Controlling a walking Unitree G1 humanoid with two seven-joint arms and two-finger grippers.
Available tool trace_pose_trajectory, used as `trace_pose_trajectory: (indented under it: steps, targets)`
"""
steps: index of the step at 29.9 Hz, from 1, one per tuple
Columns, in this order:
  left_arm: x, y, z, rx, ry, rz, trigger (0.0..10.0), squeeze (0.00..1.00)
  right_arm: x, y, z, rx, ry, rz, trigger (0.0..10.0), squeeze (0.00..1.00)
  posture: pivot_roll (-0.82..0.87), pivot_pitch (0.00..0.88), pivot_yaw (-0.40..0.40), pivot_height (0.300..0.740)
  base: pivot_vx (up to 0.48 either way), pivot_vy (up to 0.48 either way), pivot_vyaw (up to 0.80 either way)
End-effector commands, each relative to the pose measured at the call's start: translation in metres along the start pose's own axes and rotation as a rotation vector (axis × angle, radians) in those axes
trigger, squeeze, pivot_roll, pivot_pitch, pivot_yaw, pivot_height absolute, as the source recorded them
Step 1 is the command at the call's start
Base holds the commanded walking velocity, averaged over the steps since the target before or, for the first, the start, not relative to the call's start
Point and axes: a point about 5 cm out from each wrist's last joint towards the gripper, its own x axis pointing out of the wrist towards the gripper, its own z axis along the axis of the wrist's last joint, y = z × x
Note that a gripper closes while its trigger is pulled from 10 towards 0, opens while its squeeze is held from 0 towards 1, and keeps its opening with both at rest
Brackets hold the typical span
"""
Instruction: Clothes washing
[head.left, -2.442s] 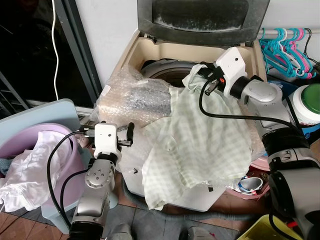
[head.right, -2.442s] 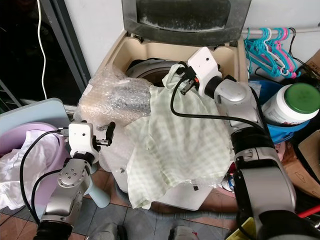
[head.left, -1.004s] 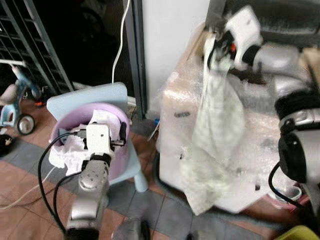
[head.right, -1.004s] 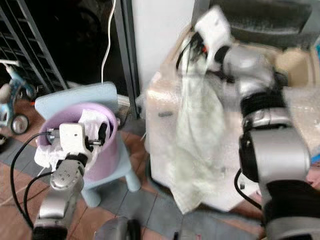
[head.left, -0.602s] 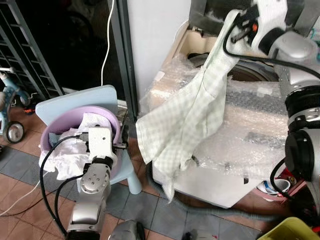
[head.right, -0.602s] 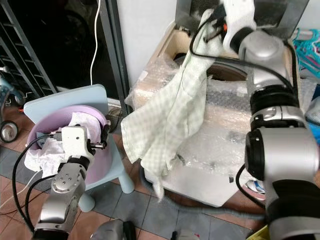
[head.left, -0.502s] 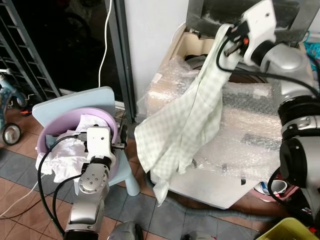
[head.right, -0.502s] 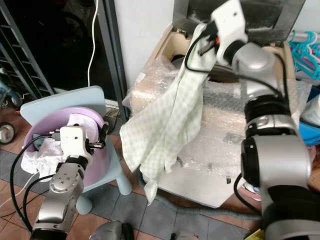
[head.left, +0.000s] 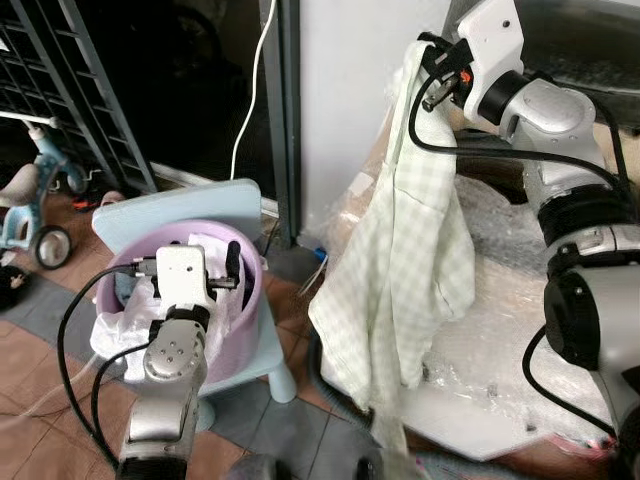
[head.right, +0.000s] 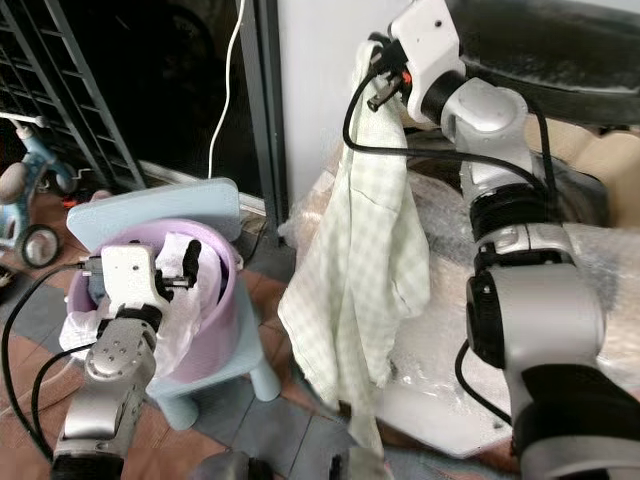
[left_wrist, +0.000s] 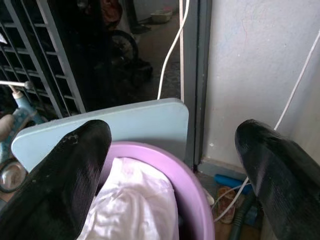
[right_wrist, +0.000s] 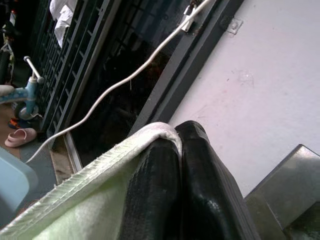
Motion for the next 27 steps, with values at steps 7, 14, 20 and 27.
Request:
trace_pose_trajectory:
  steps: [7, 14, 20, 27]
  targets:
    - [0.003, -0.01, -0.001, -0.014, 0.015, -0.014, 10.0, 0.0, -0.056, -0.132, 0.071, -0.012, 0.055, -0.874, 10.0, 0.0, -0.04, 0.0, 0.005, 0.74, 0.062, 0.0, 0.0]
    - [0.0, -0.007, -0.003, -0.022, 0.027, 0.002, 10.0, 0.0, -0.067, -0.145, 0.109, -0.169, -0.089, -0.892, 10.0, 0.0, -0.05, 0.0, 0.0, 0.74, 0.0, 0.0, 0.0]
    - [-0.001, -0.01, -0.003, -0.022, 0.031, -0.008, 10.0, 0.0, -0.038, -0.092, 0.029, -0.048, 0.056, -0.593, 10.0, 0.0, -0.04, 0.0, 0.005, 0.74, 0.0, 0.0, 0.0]
    - [-0.001, -0.01, -0.004, -0.022, 0.041, -0.028, 10.0, 0.0, -0.031, -0.03, -0.019, 0.021, 0.017, -0.215, 10.0, 1.0, -0.05, 0.0, 0.016, 0.74, 0.0, 0.0, 0.0]
